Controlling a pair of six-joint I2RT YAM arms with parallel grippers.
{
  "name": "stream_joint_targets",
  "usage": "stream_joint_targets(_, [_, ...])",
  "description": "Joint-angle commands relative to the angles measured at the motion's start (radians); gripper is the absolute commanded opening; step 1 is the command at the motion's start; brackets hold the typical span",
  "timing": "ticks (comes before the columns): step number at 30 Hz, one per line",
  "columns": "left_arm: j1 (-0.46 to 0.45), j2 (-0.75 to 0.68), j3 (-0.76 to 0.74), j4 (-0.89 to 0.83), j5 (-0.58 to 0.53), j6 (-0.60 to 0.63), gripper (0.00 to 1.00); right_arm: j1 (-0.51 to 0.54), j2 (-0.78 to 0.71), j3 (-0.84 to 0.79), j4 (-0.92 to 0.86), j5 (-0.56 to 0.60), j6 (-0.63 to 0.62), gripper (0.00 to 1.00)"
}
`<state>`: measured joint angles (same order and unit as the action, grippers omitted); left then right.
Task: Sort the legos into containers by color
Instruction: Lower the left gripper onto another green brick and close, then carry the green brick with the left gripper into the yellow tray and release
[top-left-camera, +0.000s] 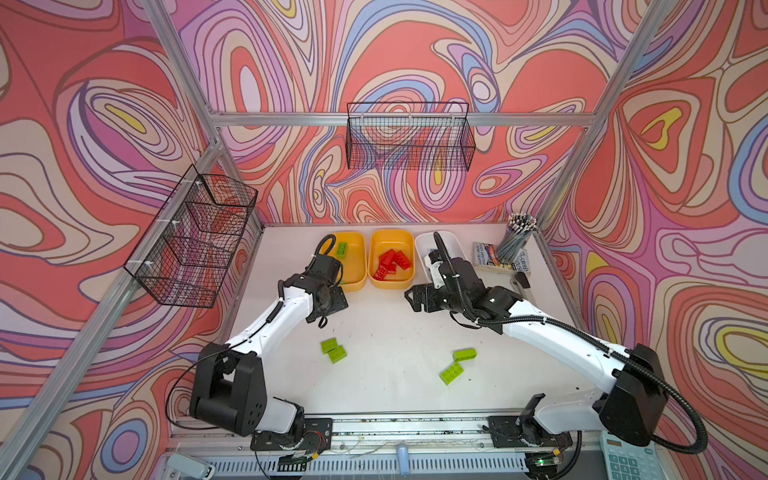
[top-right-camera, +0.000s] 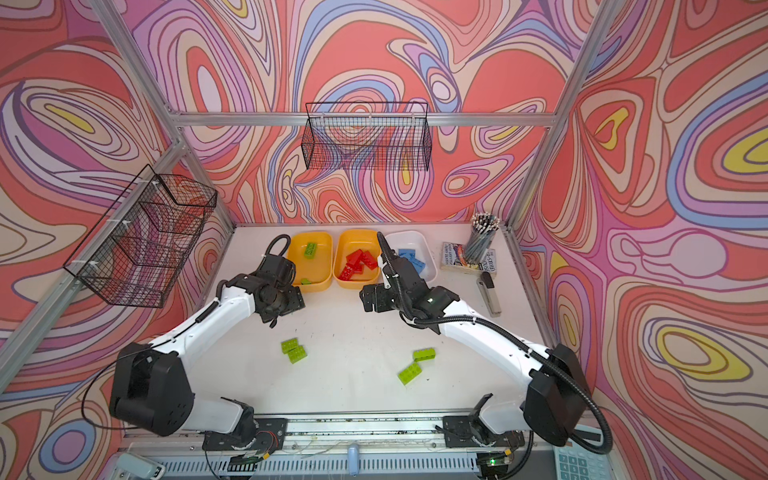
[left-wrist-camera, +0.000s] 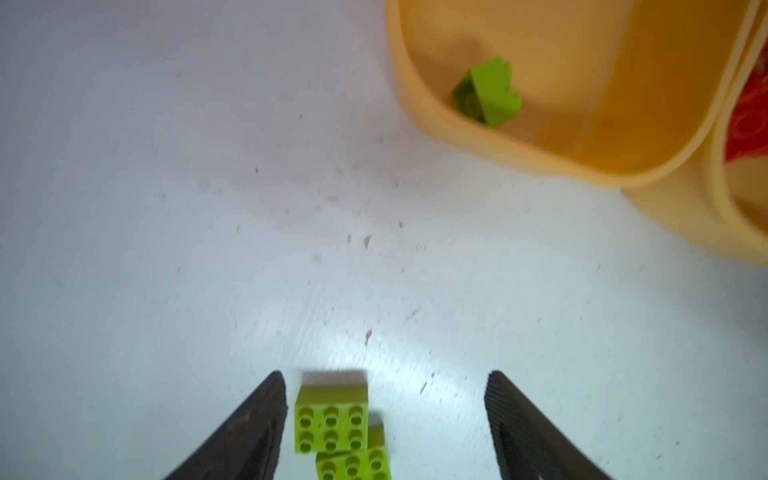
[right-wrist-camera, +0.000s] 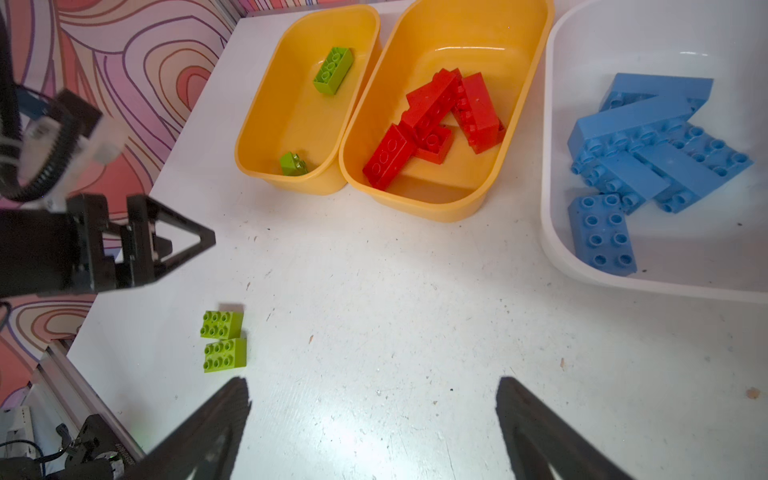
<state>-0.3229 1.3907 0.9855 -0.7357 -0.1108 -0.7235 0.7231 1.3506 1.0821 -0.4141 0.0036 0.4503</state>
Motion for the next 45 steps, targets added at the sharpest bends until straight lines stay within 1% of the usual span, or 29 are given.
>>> stream_joint_targets(1, [-0.038, -0.066, -0.095, -0.008, -0.027, -0.085, 0.78, 0.016, -0.047, -0.041, -0.001, 0.035, 0.028, 0.98])
stream_joint_targets(4, [-0.052, -0.102, -0.166, -0.003, -0.017, -0.113, 0.78, 0.028, -0.076, -0.059, -0.003, 0.043, 0.040, 0.98])
stream_joint_targets(10, [-0.057, -0.122, -0.242, 0.023, -0.007, -0.131, 0.78, 0.047, -0.114, -0.067, -0.024, 0.072, 0.053, 0.98])
stream_joint_targets(21, [-0.056, -0.012, -0.298, 0.126, 0.013, -0.137, 0.77, 0.053, -0.113, -0.056, -0.043, 0.085, 0.051, 0.98])
stream_joint_targets(25, [-0.057, 0.038, -0.297, 0.149, 0.006, -0.133, 0.73, 0.052, -0.098, -0.049, -0.044, 0.087, 0.046, 0.98])
stream_joint_targets(27, [-0.057, 0.061, -0.290, 0.154, 0.002, -0.127, 0.67, 0.053, -0.091, -0.045, -0.042, 0.084, 0.045, 0.98])
stream_joint_targets(32, [-0.057, 0.087, -0.264, 0.144, -0.006, -0.113, 0.53, 0.053, -0.087, -0.041, -0.046, 0.096, 0.042, 0.98])
stream_joint_targets(36, [-0.057, 0.094, -0.211, 0.103, -0.035, -0.095, 0.46, 0.053, -0.083, -0.033, -0.045, 0.114, 0.036, 0.98])
stream_joint_targets(40, [-0.057, 0.102, -0.123, 0.050, -0.072, -0.064, 0.43, 0.053, -0.070, -0.018, -0.045, 0.126, 0.030, 0.98])
stream_joint_targets(45, [-0.049, 0.171, 0.069, 0.005, -0.116, -0.013, 0.43, 0.053, -0.055, 0.003, -0.040, 0.141, 0.024, 0.98])
